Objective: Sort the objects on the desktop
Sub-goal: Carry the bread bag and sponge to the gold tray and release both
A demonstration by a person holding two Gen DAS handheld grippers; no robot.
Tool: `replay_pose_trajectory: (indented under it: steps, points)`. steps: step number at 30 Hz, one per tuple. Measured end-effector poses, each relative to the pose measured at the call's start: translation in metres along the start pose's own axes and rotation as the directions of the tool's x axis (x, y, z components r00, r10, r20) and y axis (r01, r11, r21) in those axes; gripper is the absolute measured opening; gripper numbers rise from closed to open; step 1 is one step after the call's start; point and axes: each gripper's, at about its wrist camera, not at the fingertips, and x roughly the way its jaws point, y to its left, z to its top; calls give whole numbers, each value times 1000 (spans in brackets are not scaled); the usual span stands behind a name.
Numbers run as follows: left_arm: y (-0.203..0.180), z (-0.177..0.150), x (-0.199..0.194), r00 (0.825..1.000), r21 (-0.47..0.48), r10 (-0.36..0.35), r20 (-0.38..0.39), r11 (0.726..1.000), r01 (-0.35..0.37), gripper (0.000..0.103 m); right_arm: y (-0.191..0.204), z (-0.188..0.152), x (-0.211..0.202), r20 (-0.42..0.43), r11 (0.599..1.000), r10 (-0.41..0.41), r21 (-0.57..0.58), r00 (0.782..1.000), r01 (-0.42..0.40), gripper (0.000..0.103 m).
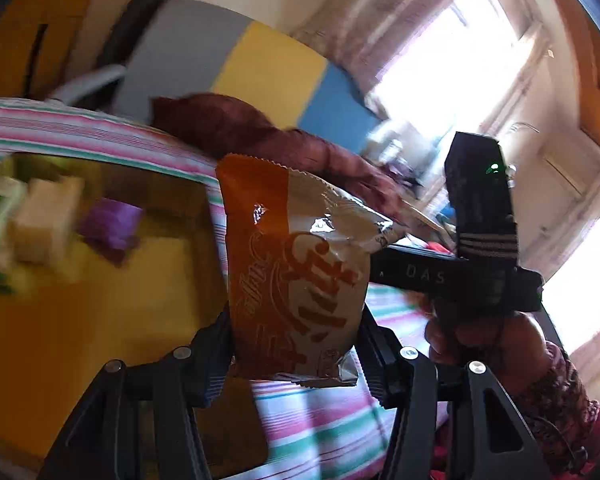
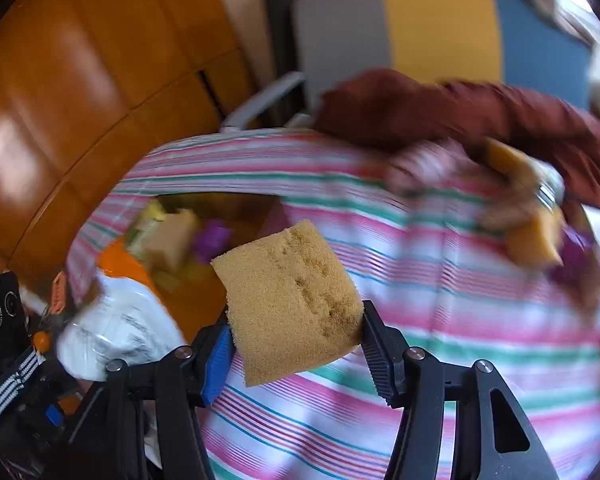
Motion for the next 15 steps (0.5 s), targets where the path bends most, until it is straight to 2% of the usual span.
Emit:
replay_pose_trajectory:
  steps: [3, 8, 13, 15]
  points:
    - [28, 5, -15, 1000, -73, 10, 7, 997, -10, 56, 33, 16, 10, 10, 996, -11, -85, 1000, 12, 59]
    - [72, 6, -33, 991, -124, 134, -7, 983, -134, 56, 79, 28, 41, -19, 983, -17, -182, 1000, 13, 59]
    - [107, 6, -33, 962, -141, 260, -81, 953, -269, 56, 100, 34, 78, -72, 972, -84, -226, 994, 65, 59]
    - [121, 5, -32, 940, -166, 317, -124, 928, -335, 56, 101, 37, 91, -83, 970, -119, -221, 989, 98, 61]
